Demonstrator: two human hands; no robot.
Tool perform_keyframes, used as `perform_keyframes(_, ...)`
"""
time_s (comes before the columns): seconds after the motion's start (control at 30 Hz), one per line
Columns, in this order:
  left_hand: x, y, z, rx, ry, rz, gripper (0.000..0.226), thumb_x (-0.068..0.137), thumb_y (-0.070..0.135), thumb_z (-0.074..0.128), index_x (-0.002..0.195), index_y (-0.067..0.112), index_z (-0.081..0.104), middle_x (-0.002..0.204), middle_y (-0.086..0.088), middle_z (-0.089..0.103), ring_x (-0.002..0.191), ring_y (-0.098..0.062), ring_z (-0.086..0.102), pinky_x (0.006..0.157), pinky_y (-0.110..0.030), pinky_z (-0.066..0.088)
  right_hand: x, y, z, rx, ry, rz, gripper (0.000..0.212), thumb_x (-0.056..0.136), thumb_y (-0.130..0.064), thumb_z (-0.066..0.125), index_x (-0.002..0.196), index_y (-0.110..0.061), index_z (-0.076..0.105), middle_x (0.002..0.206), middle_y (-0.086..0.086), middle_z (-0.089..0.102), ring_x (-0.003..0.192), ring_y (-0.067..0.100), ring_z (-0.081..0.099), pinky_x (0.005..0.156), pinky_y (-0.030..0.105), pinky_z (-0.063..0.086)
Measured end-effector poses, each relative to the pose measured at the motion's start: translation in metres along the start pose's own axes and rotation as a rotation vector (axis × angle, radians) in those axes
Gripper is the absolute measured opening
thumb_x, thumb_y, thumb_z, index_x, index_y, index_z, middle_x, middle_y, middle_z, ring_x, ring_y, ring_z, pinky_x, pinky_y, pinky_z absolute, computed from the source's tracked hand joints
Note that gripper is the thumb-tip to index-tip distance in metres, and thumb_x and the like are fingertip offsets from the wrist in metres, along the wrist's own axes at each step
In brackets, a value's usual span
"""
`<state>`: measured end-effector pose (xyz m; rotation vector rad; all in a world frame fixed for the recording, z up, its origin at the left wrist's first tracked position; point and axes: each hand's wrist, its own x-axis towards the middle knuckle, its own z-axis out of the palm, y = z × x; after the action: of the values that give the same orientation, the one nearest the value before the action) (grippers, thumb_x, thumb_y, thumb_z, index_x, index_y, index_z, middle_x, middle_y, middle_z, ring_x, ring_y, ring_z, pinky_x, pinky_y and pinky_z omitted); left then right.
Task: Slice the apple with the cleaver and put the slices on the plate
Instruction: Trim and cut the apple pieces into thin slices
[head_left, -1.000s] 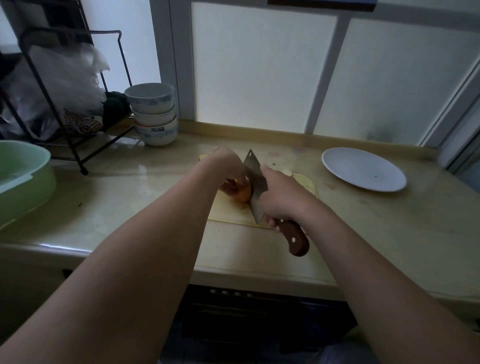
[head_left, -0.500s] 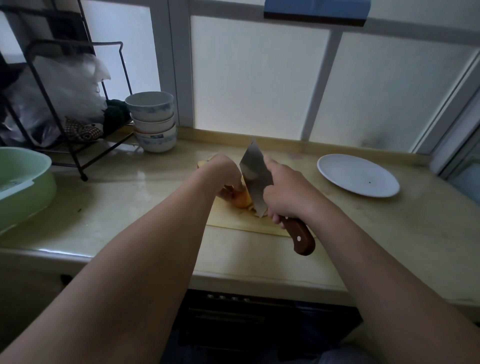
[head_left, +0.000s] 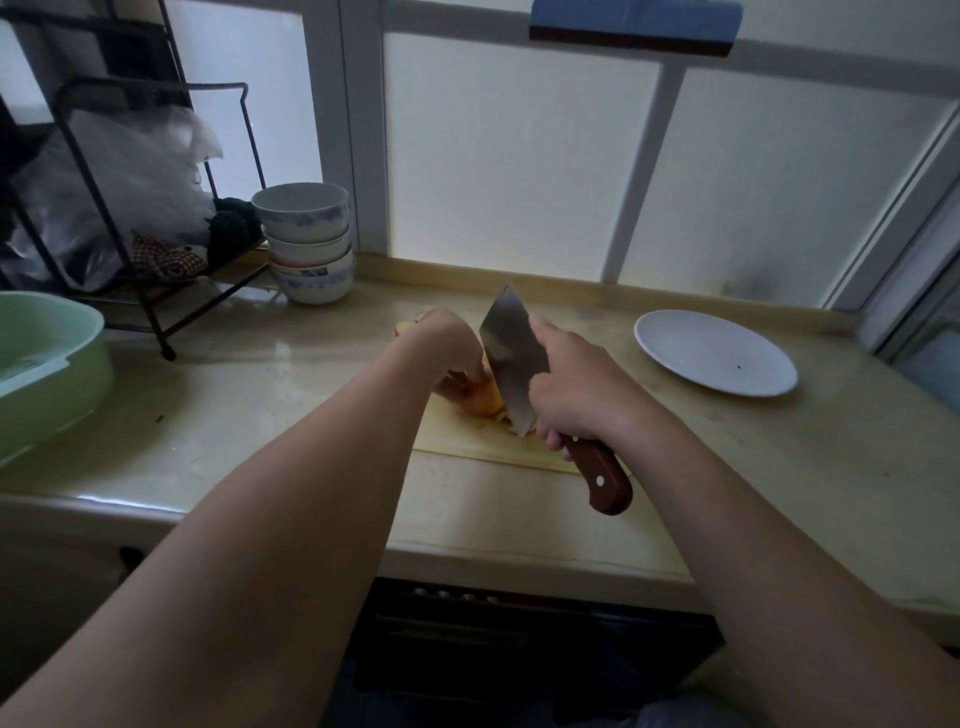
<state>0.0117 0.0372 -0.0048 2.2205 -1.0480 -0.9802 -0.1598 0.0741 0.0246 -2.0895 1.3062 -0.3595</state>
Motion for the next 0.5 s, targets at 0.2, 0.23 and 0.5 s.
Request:
perform_keyframes(0.2, -0.0004, -0.0009, 0.0002, 0.017, 0.005, 0.009, 0.031, 0.087, 0.007, 0.077, 0.111, -0.002, 0.06, 0.104, -0.019, 0.072, 0.092, -0.031, 0.074, 0.087, -0.04, 0.061, -0.0006, -0.0018, -0.0019, 0.01, 0.004, -0.007, 0.096, 0.089, 0.005, 0.04, 0.166, -0.043, 0.01, 0.103, 0.016, 0.069, 0.056, 0.019, 0.069, 0.053, 0.035, 0.063)
perform_keyframes(0.23, -0.0005, -0.0008, 0.0002, 0.013, 0.007, 0.01, 0.031, 0.087, 0.007, 0.077, 0.111, -0.002, 0.06, 0.103, -0.019, 0.072, 0.091, -0.031, 0.074, 0.086, -0.041, 0.061, -0.0009, -0.0019, -0.0018, 0.008, 0.003, -0.008, 0.096, 0.089, 0.005, 0.04, 0.166, -0.043, 0.01, 0.103, 0.016, 0.07, 0.056, 0.019, 0.069, 0.053, 0.035, 0.063)
perform_keyframes(0.5, -0.0023, -0.0014, 0.0001, 0.009, 0.022, 0.031, 0.025, 0.087, 0.002, 0.074, 0.108, -0.004, 0.062, 0.102, -0.02, 0.072, 0.09, -0.031, 0.074, 0.085, -0.041, 0.061, -0.0035, -0.0015, -0.001, 0.011, 0.001, -0.001, 0.095, 0.089, 0.005, 0.039, 0.166, -0.044, 0.011, 0.094, 0.015, 0.071, 0.056, 0.019, 0.068, 0.054, 0.035, 0.063)
